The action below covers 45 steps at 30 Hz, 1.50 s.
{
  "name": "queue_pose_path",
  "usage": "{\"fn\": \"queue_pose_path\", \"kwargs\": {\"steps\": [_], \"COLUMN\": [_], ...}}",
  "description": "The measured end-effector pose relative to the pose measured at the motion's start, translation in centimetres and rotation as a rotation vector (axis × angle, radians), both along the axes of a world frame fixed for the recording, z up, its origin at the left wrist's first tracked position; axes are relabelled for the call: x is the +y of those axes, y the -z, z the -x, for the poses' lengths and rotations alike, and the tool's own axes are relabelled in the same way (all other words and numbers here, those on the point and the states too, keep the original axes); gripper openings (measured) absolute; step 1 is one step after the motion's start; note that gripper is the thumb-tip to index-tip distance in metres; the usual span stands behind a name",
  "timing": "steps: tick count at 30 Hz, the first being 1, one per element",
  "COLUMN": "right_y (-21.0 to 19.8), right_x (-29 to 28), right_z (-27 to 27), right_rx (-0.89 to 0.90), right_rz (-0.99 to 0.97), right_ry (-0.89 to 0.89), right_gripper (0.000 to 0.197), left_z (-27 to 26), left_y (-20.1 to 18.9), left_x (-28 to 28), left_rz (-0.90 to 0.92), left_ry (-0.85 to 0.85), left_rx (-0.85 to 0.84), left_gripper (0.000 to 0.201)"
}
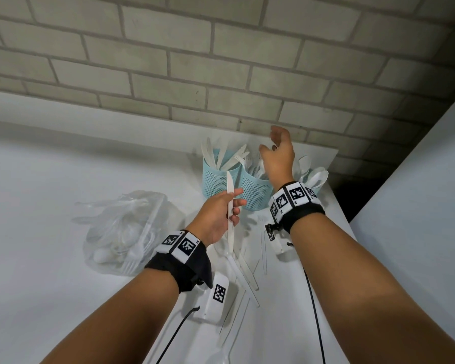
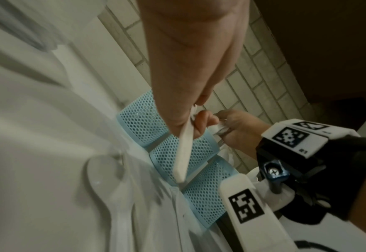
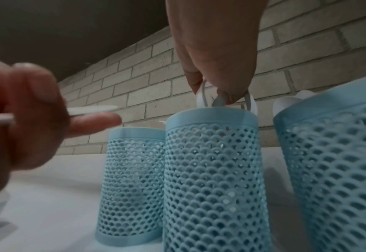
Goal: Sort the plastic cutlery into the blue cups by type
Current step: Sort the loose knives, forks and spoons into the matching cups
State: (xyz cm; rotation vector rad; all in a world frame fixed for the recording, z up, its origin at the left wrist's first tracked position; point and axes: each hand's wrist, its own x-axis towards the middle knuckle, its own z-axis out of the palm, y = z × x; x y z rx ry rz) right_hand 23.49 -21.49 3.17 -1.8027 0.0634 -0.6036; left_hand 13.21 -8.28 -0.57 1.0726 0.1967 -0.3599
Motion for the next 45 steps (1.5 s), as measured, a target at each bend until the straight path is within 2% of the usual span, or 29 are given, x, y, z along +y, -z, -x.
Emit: {"fn": "queue_pose_path", "kwargs": {"steps": [5, 7, 10, 12, 15, 16, 18, 19, 21, 26, 29, 31, 33, 35, 39, 41, 42, 45], "right_y": [-0.3, -0.5, -1.3, -2.0, -2.4, -2.3, -2.1, -2.1, -2.5, -5.2, -6.4, -6.3, -5.4, -3.7, -0.9, -0.6, -0.7, -1.3], "right_x": [0.2, 0.6, 1.4, 2.3, 3.1, 3.2, 3.1, 3.0, 2.7, 1.7, 1.3, 1.8, 2.5, 3.0, 3.6, 3.9, 3.9, 3.9], "right_z": [0.3, 0.7, 2.2, 3.6, 4.9, 5.2, 5.4, 5.4, 5.0, 3.1, 2.5, 2.1, 1.8, 1.4, 1.2, 1.6, 1.9, 2.6], "right_rx": [0.046, -0.054, -0.221, -0.119, 0.158, 0.254, 0.356, 0.357, 0.300, 0.088, -0.063, -0.135, -0.146, -0.085, 0.227, 0.291, 0.283, 0.271], "right_rz": [0.331, 0.409, 0.395, 0.401, 0.580, 0.586, 0.485, 0.434, 0.379, 0.118, -0.003, -0.012, 0.102, 0.255, 0.578, 0.767, 0.804, 0.731], "right_ry": [-0.066, -0.038, -0.049, -0.186, -0.353, -0.432, -0.575, -0.592, -0.505, -0.096, 0.031, 0.056, 0.061, 0.051, -0.111, -0.161, -0.157, -0.139], "right_gripper": [0.031, 0.026, 0.019, 0.018, 0.029, 0.030, 0.026, 0.022, 0.015, 0.014, 0.016, 0.016, 0.017, 0.020, 0.022, 0.025, 0.027, 0.033], "left_z": [0.1, 0.2, 0.4, 0.4, 0.5, 0.5, 0.6, 0.6, 0.6, 0.4, 0.2, 0.0, 0.1, 0.2, 0.4, 0.4, 0.5, 0.6], "left_y": [-0.1, 0.0, 0.1, 0.1, -0.1, -0.2, -0.3, -0.3, -0.2, 0.4, 0.6, 0.9, 1.2, 1.4, 1.2, 1.2, 1.2, 1.2], "left_x": [0.4, 0.5, 0.7, 0.8, 0.6, 0.6, 0.7, 0.8, 1.1, 2.2, 2.6, 2.6, 2.6, 2.6, 2.5, 2.4, 2.4, 2.4], "left_rz": [0.032, 0.036, 0.046, 0.047, 0.025, 0.014, -0.009, -0.023, -0.060, -0.108, -0.203, -0.308, -0.415, -0.492, -0.583, -0.614, -0.626, -0.658], "left_ry": [0.010, 0.018, 0.032, 0.028, -0.011, -0.025, -0.041, -0.042, -0.034, -0.055, -0.089, -0.104, -0.081, -0.032, 0.035, 0.067, 0.081, 0.102], "left_rx": [-0.029, -0.050, -0.082, -0.105, -0.122, -0.122, -0.125, -0.130, -0.145, -0.144, -0.147, -0.158, -0.178, -0.204, -0.209, -0.207, -0.206, -0.198], "left_gripper": [0.024, 0.025, 0.024, 0.022, 0.021, 0.021, 0.021, 0.022, 0.021, 0.025, 0.021, 0.018, 0.015, 0.016, 0.023, 0.023, 0.023, 0.022]}}
